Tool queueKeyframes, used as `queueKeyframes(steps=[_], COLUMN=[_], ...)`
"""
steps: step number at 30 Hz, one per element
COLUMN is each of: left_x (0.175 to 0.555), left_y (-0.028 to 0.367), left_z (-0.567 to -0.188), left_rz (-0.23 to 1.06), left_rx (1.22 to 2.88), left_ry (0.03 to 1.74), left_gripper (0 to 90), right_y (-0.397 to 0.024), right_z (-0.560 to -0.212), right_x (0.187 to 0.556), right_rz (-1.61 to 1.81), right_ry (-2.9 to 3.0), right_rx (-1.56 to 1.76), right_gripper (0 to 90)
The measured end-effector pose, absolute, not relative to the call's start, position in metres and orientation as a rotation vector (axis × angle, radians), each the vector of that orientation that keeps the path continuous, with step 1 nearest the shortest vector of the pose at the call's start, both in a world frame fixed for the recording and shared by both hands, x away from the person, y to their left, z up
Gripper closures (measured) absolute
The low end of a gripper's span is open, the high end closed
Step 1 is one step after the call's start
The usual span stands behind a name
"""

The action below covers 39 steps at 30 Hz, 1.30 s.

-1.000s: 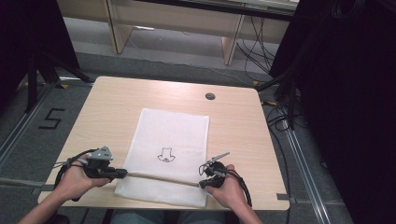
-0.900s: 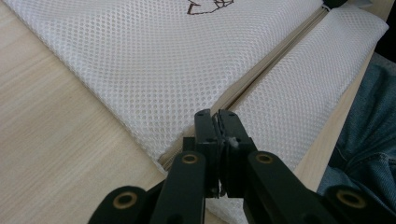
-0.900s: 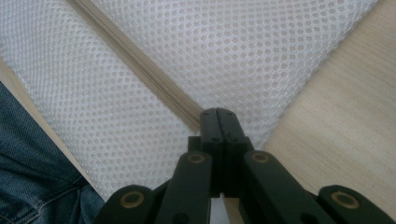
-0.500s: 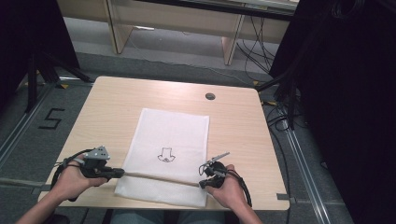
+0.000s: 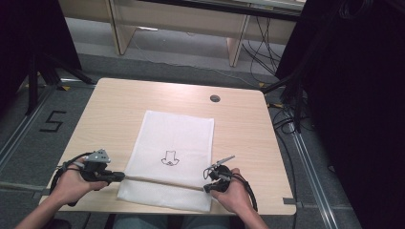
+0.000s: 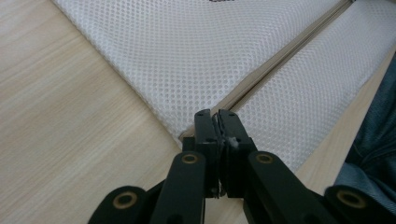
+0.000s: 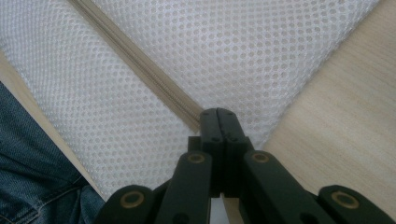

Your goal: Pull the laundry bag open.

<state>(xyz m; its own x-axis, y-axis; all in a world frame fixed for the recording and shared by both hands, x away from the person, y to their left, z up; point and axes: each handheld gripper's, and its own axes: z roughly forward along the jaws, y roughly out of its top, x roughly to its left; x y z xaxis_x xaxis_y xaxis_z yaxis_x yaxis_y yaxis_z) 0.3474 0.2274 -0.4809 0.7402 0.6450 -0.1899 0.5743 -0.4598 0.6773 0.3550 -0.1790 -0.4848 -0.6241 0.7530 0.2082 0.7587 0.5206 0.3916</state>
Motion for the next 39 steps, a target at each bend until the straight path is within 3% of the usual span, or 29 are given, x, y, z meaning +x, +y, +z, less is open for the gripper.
queueKeyframes(steps=[22, 33, 35, 39], left_x=[0.3473, 0.3476, 0.3488, 0.3488], left_y=[0.234, 0.2341, 0.2348, 0.2318], left_z=[-0.4839, -0.488, -0.4879, -0.4891], left_rz=[0.141, 0.156, 0.159, 0.165], left_rx=[2.221, 2.217, 2.187, 2.131], left_ry=[0.993, 0.938, 0.927, 0.912], left_gripper=[87.2, 86.6, 82.9, 65.3], right_y=[-0.1791, -0.1787, -0.1788, -0.1803], right_z=[-0.4851, -0.4851, -0.4848, -0.4825], right_x=[0.3557, 0.3564, 0.3568, 0.3569], right_rz=[-0.717, -0.712, -0.709, -0.766], right_ry=[-2.736, -2.742, -2.745, -2.741], right_rx=[-1.347, -1.344, -1.34, -1.318], right_gripper=[90.0, 90.0, 90.0, 86.3])
